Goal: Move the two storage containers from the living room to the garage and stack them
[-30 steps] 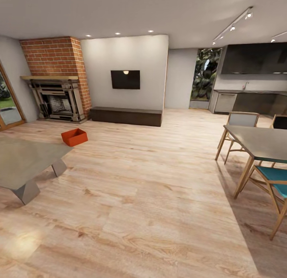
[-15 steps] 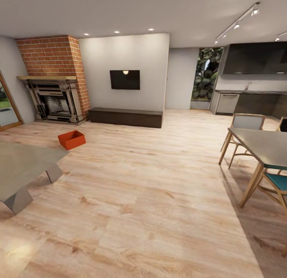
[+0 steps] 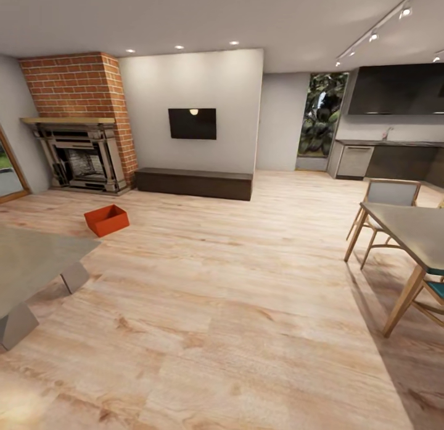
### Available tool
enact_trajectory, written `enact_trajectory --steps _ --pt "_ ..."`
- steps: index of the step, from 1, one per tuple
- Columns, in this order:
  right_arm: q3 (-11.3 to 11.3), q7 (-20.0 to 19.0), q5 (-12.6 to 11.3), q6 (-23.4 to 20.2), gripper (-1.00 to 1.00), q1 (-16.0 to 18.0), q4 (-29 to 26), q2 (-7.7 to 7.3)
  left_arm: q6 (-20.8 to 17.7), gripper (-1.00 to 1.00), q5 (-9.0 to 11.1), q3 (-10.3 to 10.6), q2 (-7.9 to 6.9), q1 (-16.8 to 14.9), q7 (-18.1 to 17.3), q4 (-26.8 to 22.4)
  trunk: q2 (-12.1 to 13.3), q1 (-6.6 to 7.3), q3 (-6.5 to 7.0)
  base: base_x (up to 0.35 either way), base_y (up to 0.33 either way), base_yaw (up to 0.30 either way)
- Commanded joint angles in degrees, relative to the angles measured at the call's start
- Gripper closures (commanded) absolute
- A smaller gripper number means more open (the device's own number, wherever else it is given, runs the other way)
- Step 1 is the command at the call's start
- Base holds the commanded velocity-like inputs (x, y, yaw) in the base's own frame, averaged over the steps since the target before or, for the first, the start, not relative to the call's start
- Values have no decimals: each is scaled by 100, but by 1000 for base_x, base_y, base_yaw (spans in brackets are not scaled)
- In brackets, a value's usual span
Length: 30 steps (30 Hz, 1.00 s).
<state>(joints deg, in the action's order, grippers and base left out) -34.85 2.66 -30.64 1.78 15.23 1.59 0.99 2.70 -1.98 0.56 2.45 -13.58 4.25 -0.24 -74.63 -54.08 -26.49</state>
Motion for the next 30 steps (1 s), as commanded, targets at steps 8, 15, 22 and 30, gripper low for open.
enact_trajectory --steps 8,15,22,30 --pt "-48 7 -47 16 -100 10 17 -2 20 -100 -17 5 1 -4 24 7 -3 -3 -6 322 0 0" --pt "-48 5 -45 17 -100 7 17 -2 22 -100 -21 5 1 -4 24 7 -3 -3 -6 322 0 0" --pt "-48 7 -39 17 -100 9 17 -8 20 -100 -21 5 1 -4 24 7 -3 -3 -6 322 0 104" --pt "-48 5 -39 15 -100 10 17 -11 22 -100 -21 5 1 -4 24 7 -3 -3 -6 322 0 249"
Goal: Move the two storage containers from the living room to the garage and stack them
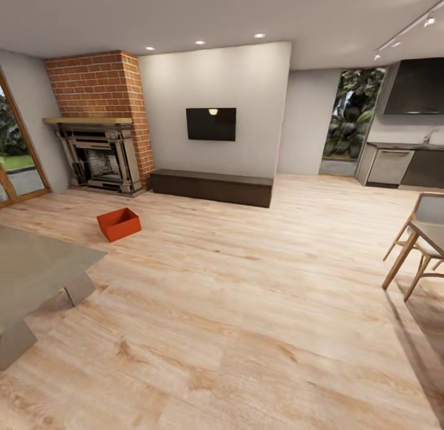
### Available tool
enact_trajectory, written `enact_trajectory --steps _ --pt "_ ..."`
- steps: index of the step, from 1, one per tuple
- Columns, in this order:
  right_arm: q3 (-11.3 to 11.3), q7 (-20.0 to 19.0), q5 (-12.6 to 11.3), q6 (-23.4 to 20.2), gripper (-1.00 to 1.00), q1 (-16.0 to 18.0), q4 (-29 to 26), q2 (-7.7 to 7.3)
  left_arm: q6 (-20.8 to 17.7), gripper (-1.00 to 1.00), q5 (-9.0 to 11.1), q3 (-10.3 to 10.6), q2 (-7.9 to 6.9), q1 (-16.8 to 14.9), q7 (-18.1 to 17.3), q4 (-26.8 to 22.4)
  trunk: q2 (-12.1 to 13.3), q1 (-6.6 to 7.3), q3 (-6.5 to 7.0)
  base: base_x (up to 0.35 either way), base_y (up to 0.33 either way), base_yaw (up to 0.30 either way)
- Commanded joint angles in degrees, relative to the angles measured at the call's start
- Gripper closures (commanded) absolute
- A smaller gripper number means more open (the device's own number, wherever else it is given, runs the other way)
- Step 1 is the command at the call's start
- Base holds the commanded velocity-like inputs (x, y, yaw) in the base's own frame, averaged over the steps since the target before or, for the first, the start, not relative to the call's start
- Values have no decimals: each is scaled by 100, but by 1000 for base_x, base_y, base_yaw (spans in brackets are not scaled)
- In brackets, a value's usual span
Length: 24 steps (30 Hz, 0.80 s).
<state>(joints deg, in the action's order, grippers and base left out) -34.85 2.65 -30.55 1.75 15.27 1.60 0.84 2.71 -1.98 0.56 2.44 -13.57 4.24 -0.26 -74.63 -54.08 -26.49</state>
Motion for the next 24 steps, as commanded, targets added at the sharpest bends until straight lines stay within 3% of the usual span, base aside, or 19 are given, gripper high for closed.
enact_trajectory --steps 1,9,24 --pt "-50 6 -48 18 -100 5 16 4 20 -100 -21 5 2 -5 24 8 -3 -3 -6 322 0 265" --pt "-49 6 -48 18 -100 6 16 4 21 -100 -21 5 2 -5 24 8 -3 -3 -6 322 0 251" --pt "-53 8 -48 18 -100 8 16 4 22 -100 -21 5 2 -5 24 8 -3 -3 -6 322 0 18"
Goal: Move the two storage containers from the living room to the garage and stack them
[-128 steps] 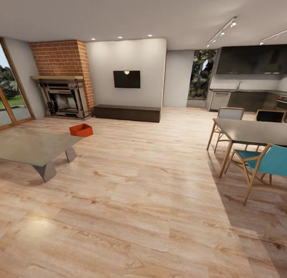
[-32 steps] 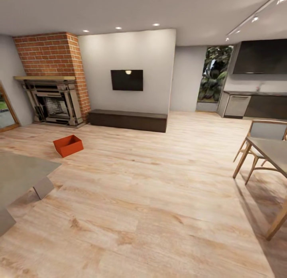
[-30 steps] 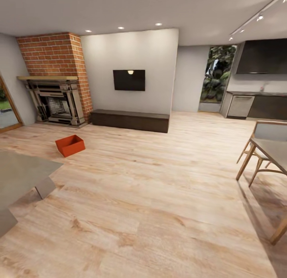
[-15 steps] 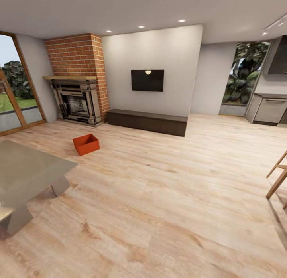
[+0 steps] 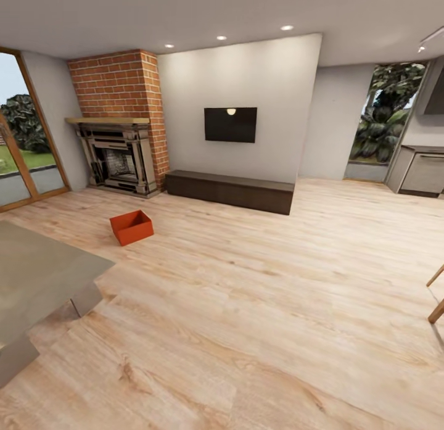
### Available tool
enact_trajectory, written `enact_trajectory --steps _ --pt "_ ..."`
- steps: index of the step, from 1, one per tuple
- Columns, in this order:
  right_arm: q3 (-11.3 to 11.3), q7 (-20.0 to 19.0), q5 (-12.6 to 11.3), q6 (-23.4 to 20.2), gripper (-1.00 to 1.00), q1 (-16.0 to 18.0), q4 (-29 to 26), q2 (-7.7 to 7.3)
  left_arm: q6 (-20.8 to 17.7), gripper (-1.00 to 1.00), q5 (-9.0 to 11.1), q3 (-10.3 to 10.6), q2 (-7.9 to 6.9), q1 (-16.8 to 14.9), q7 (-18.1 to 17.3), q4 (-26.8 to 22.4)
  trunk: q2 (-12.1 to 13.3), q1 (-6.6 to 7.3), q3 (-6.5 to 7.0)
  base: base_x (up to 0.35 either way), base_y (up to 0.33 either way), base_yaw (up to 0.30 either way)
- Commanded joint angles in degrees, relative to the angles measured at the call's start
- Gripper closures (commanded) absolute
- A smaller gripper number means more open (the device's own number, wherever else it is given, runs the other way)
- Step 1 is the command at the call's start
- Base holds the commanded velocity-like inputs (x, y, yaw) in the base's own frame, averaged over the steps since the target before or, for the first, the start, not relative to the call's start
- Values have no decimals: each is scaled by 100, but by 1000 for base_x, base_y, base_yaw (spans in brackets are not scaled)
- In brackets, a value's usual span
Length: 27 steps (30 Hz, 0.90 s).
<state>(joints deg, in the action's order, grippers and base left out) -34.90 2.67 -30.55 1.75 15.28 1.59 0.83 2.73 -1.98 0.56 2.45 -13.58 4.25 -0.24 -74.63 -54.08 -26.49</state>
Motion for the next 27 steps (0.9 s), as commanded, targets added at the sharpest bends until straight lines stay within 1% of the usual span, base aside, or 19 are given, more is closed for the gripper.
enact_trajectory --steps 1,21,27 --pt "-48 5 -47 18 -100 6 17 5 19 -100 -21 5 1 -4 24 7 -3 -3 -6 322 0 0" --pt "-45 7 -47 22 -100 5 17 8 22 -100 -21 5 1 -4 24 7 -3 -3 -6 322 0 0" --pt "-44 47 -48 27 -100 1 17 12 23 -100 -21 5 1 -4 24 7 -3 -3 -6 322 0 119"
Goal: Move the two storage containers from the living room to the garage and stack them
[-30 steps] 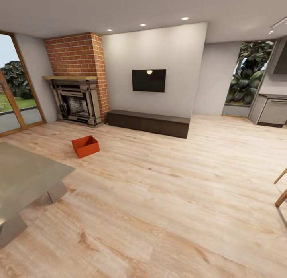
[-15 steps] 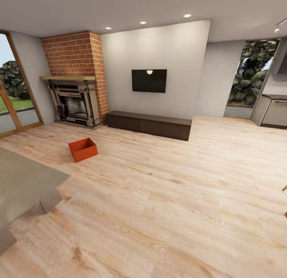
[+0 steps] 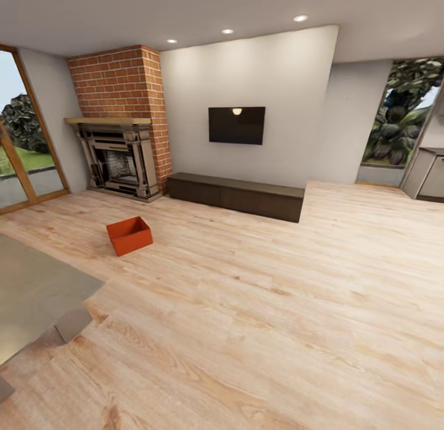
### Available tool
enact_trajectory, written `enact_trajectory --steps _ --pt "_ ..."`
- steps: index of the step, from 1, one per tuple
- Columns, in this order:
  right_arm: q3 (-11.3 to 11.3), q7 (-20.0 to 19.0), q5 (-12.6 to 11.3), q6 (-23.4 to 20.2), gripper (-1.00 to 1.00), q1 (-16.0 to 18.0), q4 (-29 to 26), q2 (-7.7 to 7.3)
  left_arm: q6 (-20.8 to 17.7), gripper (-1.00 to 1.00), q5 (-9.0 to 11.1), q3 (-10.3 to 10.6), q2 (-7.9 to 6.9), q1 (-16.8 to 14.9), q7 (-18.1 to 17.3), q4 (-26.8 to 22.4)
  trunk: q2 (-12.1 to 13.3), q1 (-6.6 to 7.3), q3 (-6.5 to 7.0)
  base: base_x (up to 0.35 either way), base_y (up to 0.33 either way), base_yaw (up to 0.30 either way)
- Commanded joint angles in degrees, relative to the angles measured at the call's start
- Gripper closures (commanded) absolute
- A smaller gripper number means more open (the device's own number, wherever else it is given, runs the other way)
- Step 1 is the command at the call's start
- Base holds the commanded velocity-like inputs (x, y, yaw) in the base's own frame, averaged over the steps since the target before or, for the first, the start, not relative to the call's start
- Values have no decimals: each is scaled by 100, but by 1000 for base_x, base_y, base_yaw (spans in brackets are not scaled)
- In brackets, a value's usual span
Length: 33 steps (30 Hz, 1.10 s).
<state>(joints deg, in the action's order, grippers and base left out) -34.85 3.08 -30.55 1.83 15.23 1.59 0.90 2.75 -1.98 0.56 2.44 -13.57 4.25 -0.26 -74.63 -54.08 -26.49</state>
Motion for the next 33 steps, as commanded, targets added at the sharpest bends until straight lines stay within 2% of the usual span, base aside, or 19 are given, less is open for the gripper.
enact_trajectory --steps 1,10,33 --pt "-48 6 -48 19 -100 6 16 4 20 -100 -21 5 2 -5 24 8 -3 -3 -6 322 0 166" --pt "-48 8 -48 19 -100 13 16 1 18 -100 -21 5 2 -5 24 8 -3 -3 -6 322 0 136" --pt "-48 8 -48 17 -100 12 16 1 20 -100 -21 5 2 -5 24 8 -3 -3 -6 322 0 3"
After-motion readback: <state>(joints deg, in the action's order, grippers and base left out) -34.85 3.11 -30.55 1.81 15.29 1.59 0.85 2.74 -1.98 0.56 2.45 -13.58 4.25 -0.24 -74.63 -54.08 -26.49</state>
